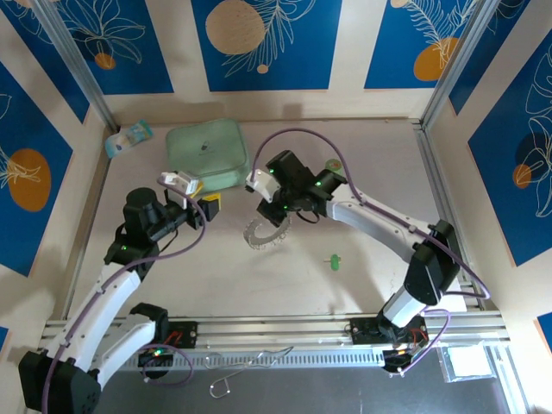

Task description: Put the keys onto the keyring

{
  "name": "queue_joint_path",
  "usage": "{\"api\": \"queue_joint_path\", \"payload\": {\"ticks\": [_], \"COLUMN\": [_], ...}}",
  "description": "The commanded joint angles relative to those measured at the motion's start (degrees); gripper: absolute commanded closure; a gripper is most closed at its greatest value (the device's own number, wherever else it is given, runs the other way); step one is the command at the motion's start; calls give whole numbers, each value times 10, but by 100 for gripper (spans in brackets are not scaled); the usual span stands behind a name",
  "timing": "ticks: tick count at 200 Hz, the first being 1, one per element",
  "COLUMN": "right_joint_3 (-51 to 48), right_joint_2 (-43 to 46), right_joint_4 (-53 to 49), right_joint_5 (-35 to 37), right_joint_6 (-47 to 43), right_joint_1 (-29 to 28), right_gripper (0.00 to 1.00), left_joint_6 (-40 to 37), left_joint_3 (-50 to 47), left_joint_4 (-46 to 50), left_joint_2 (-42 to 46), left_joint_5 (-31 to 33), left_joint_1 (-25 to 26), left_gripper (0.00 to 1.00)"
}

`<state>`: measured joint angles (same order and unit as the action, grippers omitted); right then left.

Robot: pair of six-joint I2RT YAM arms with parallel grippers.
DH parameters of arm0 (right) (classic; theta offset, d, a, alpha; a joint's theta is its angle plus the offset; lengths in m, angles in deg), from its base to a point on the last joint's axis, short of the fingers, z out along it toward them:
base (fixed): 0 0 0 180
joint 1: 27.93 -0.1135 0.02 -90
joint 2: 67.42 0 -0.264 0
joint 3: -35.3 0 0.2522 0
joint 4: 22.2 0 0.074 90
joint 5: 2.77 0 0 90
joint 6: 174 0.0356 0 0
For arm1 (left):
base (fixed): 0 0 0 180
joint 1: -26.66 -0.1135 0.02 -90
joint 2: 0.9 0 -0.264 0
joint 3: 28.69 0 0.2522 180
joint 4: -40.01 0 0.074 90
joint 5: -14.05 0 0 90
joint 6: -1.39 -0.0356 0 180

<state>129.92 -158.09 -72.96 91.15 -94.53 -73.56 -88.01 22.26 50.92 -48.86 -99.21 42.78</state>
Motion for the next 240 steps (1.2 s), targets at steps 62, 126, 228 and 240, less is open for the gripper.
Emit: {"api": "queue_joint_path", "payload": {"ticks": [62, 126, 228, 240], "right_joint_3": [-73, -145, -184, -185], "right_joint_2": [129, 198, 215, 213], "right_joint_4": [18, 65, 125, 127], "right_joint_5": [-93, -154, -241, -247], "right_joint_6": [-75, -134, -187, -191], "right_joint_1": [73, 87, 75, 72], "right_gripper": [100, 100, 100, 100], "left_joint_6": [-45, -65, -95, -96], "left_joint_3": [5, -44, -75, -79], "left_joint_4": [-184, -275, -194, -180], "left_joint_2": [-96, -138, -72, -64], "left_joint_5": [-196, -258, -249, -247], "left_joint_1": [37, 97, 107, 108], "left_gripper": [42, 54, 63, 63]}}
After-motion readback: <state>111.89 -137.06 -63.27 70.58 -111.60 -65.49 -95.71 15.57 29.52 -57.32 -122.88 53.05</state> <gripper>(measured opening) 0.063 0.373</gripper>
